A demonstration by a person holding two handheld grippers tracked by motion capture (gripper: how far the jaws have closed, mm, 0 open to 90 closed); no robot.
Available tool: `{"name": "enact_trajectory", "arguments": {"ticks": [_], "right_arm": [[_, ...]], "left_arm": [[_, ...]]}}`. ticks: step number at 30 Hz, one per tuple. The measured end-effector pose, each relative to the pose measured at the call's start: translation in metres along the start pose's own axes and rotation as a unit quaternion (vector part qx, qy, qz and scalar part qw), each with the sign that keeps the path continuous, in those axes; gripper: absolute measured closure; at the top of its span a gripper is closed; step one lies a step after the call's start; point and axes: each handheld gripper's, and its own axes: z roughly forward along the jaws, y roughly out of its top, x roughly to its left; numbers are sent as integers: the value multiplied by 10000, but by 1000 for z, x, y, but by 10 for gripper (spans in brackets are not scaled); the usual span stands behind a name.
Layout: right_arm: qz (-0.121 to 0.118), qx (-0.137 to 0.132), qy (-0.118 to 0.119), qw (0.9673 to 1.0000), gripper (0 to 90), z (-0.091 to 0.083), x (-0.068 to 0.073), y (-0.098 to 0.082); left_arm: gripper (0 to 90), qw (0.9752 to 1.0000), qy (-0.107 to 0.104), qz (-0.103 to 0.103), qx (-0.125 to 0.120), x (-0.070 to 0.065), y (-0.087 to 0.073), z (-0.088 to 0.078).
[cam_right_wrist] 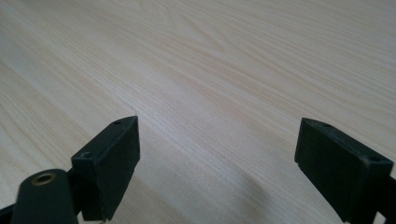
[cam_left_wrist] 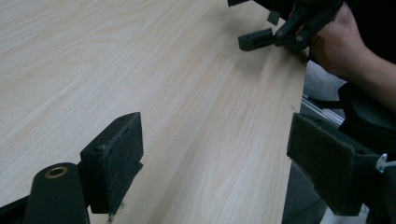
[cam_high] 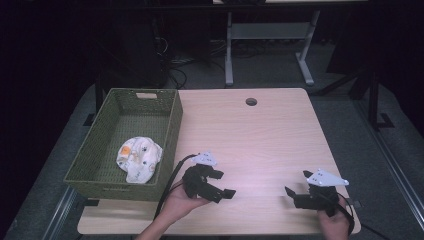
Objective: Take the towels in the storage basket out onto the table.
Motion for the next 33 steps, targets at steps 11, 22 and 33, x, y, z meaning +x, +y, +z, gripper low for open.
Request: {"name": "enact_trajectory", "arguments": {"ticks": [11, 22, 33], "right_arm": [[36, -43, -13, 10000, 137, -2, -1, 0], [0, -27, 11, 10000, 137, -2, 0, 1], [10, -47, 13, 10000, 137, -3, -1, 0]], "left_arm": [[178, 9999, 73, -33, 143, 4, 28, -8], [179, 9998, 148, -150, 22, 11, 52, -45], [183, 9981, 353, -508, 71, 36, 61, -86]]}}
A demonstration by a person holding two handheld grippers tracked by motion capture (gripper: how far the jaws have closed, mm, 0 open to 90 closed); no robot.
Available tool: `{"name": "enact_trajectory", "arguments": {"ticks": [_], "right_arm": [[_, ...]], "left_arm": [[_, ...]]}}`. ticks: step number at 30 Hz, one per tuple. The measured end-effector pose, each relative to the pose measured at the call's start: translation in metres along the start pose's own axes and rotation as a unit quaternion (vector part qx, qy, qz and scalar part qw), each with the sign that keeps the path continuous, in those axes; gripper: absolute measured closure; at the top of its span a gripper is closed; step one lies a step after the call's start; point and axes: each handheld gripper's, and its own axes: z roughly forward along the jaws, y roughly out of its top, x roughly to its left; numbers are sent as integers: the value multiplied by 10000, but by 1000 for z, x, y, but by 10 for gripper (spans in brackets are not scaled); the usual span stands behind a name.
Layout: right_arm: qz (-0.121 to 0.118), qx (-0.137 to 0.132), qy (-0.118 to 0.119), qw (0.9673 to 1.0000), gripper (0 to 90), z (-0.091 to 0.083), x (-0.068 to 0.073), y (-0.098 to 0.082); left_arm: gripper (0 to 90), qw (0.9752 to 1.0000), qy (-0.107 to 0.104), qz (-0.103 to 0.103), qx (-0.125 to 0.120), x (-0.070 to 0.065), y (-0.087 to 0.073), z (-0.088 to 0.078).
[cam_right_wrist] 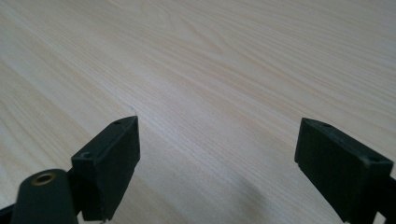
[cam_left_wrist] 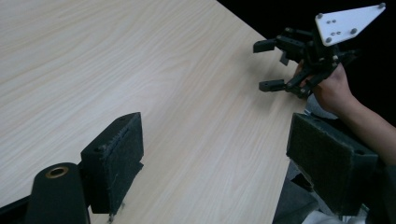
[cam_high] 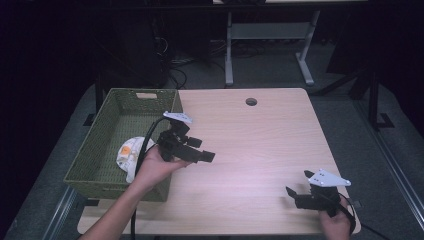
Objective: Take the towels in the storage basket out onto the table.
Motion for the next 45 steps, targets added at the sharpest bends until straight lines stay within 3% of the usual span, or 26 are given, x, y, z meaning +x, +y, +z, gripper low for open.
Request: {"name": "enact_trajectory", "arguments": {"ticks": [6, 12, 19, 27, 33, 42, 45], "right_arm": [[2, 5, 0, 10000, 137, 0, 0, 0], [-6, 22, -1, 10000, 137, 0, 0, 0], [-9, 30, -11, 10000, 137, -1, -1, -1], [-9, 30, -17, 10000, 137, 0, -1, -1], [-1, 64, -6, 10000, 137, 0, 0, -1], [2, 64, -11, 10000, 137, 0, 0, -2], [-6, 66, -10, 10000, 137, 0, 0, -2]], "left_arm": [[195, 9999, 59, -123, -62, 13, 4, -23], [196, 9994, 127, -310, -62, 28, 2, -35], [193, 9979, 317, -561, -61, 48, -8, -52], [194, 9959, 576, -704, -6, 65, -16, -68], [195, 9925, 773, -948, 40, 85, -29, -80], [196, 9889, 1018, -1081, 11, 96, -38, -92], [202, 9864, 1181, -1143, 54, 103, -42, -95]]}}
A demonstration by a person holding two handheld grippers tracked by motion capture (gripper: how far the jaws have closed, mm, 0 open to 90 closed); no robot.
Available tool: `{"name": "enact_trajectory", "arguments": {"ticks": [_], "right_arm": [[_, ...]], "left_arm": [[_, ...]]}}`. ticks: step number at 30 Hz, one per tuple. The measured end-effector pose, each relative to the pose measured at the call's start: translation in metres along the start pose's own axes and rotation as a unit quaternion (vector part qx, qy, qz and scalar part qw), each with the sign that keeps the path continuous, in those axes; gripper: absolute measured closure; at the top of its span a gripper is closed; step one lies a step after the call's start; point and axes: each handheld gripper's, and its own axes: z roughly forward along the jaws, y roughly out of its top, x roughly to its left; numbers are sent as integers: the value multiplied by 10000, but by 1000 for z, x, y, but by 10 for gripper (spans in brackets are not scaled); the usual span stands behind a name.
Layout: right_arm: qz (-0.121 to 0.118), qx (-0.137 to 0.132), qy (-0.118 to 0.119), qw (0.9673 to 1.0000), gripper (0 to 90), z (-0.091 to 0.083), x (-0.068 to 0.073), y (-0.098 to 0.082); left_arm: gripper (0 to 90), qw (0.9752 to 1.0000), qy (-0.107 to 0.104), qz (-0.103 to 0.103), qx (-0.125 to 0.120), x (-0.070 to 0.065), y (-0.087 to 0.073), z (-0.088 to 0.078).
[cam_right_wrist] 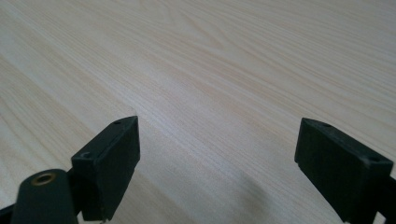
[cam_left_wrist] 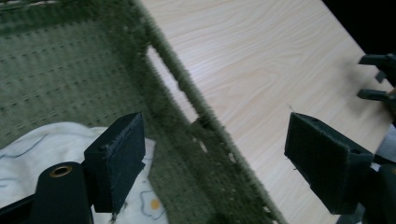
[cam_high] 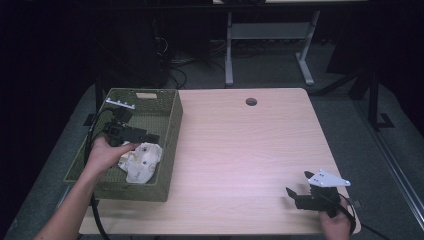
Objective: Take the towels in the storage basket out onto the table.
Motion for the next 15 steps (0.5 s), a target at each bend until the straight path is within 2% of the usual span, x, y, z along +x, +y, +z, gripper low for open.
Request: {"name": "enact_trajectory", "arguments": {"ticks": [9, 11, 12, 15], "right_arm": [[14, -16, -5, 10000, 137, 0, -1, 0], [16, -15, -4, 10000, 137, 0, 0, 0], [2, -13, -2, 10000, 137, -1, -1, 0], [6, -13, -3, 10000, 137, 0, -1, 0]], "left_arm": [[214, 9993, 301, -204, 116, 18, -6, 2], [221, 9985, 439, -259, 201, 24, -8, 3], [261, 9976, 518, -376, 247, 29, -9, 4], [271, 9965, 638, -414, 358, 35, -11, 5]]}}
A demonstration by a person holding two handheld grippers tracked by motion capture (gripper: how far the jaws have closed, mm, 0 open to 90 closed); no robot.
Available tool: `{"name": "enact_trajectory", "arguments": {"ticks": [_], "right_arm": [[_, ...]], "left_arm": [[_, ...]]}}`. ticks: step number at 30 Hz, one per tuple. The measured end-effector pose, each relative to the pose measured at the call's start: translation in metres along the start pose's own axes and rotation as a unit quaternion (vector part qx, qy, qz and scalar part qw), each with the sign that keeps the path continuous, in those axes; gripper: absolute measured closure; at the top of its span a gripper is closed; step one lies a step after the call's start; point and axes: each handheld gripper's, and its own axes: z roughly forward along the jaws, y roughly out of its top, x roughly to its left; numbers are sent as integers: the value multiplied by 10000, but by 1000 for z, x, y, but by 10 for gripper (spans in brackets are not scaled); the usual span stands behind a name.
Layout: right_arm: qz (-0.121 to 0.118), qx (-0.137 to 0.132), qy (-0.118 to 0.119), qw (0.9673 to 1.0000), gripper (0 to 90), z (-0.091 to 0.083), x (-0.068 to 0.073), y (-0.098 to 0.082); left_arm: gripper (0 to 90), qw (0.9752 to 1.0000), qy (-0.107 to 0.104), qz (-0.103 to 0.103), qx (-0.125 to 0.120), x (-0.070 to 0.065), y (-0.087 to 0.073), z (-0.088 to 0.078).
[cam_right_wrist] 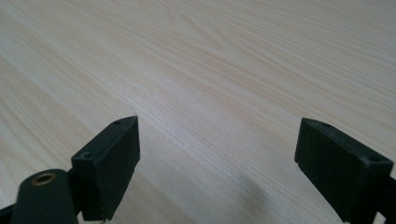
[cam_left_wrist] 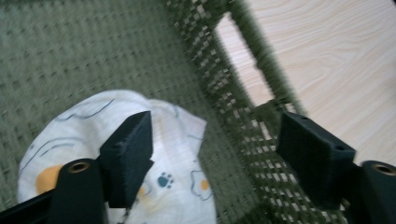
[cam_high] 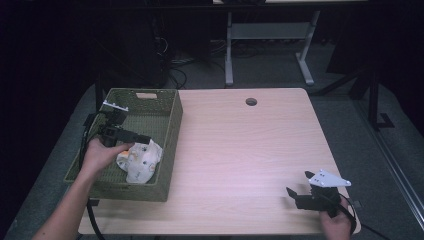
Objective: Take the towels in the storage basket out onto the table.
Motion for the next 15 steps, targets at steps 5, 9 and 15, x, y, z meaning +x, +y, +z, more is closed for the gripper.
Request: {"name": "enact_trajectory", "arguments": {"ticks": [5, 9, 15], "right_arm": [[6, 3, 6, 10000, 137, 0, 0, 0], [9, -1, 4, 10000, 137, 0, 0, 0], [24, 5, 13, 10000, 137, -1, 0, 0]], "left_arm": [[260, 9989, 371, -179, 244, 12, -2, 9], [256, 9978, 486, -253, 371, 17, -1, 13], [240, 9936, 807, -282, 737, 26, -2, 29]]}}
